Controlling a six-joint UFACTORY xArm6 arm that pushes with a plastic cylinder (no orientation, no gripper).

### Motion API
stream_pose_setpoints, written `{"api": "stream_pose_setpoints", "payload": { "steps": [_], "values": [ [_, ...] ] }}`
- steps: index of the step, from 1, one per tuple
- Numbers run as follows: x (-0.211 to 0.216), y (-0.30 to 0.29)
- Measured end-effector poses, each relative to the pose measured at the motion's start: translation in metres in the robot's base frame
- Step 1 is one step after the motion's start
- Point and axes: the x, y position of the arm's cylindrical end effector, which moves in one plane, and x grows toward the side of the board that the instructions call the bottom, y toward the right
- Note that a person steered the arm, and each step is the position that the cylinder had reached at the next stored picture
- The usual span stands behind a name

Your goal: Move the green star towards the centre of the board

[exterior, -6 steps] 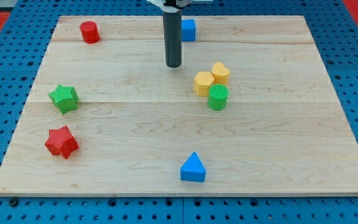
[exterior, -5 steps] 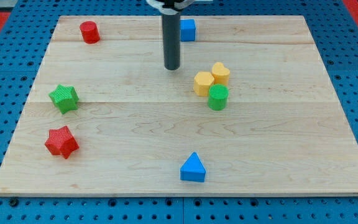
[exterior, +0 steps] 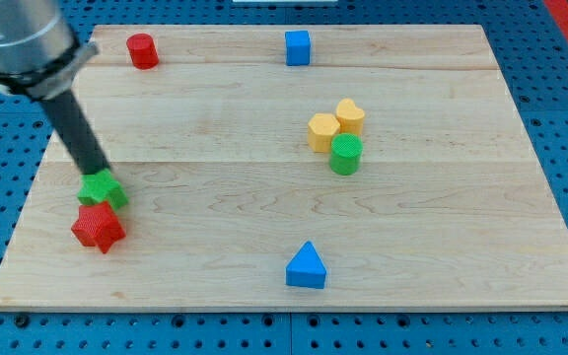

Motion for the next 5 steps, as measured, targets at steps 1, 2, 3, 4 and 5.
{"api": "stream_pose_setpoints", "payload": {
  "steps": [1,2,3,4,5],
  "values": [
    [0.013,-0.048],
    [0.047,-0.051],
    [0.049,0.012],
    [0.011,0.106],
    [-0.029,0.184]
  ]
}}
